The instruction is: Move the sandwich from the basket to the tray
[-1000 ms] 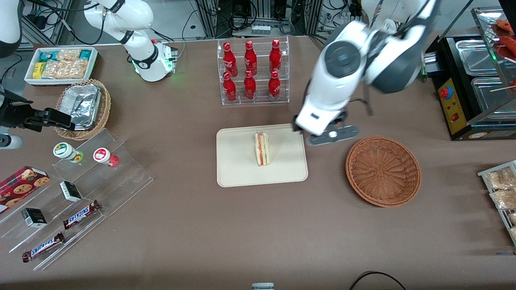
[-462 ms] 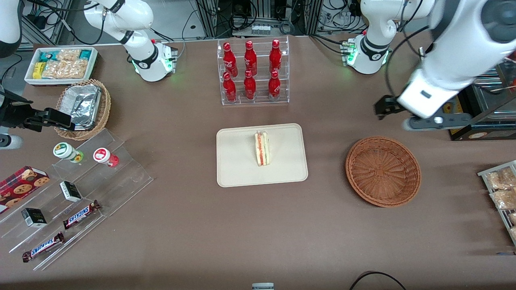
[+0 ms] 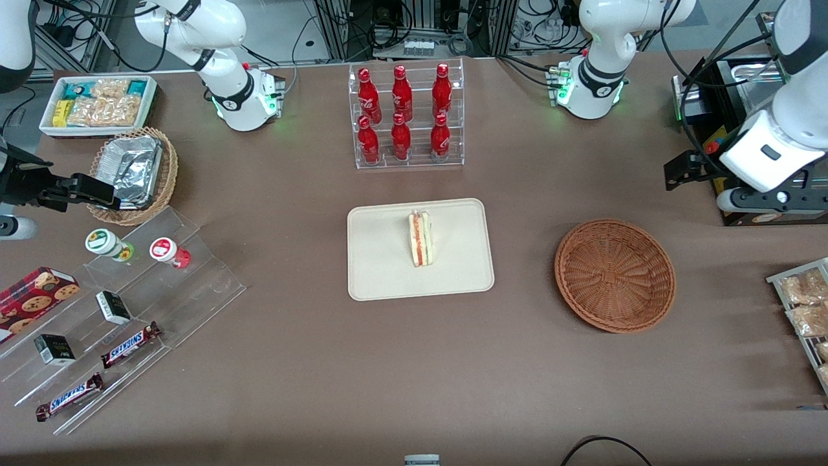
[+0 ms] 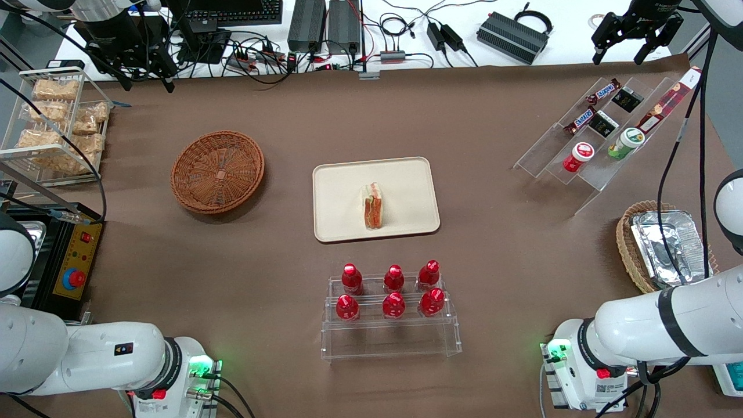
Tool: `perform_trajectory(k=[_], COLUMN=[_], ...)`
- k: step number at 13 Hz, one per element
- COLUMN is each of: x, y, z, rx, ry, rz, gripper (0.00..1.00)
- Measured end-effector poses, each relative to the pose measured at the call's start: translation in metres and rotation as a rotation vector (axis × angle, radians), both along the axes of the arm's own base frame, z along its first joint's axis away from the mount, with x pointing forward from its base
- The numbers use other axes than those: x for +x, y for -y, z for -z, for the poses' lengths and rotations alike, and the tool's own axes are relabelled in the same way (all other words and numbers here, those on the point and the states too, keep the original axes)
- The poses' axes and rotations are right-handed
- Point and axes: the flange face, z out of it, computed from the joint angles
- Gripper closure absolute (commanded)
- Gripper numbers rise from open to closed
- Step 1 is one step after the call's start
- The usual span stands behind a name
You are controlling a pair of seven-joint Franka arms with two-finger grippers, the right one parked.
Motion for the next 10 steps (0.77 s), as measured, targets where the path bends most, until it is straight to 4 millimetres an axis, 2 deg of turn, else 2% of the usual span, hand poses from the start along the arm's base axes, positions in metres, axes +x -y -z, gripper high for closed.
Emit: perform_trajectory(k=[3, 7, 10], x=[-0.003, -0.01, -0.01], y=[-0.006, -0.03, -0.029], z=[-0.004, -0.018, -0.022], rx=[0.0, -0.002, -0.003], ry=[0.006, 0.033, 0.044], rz=[0.0, -0.035, -0.032], gripper=[0.0, 0.0, 0.0])
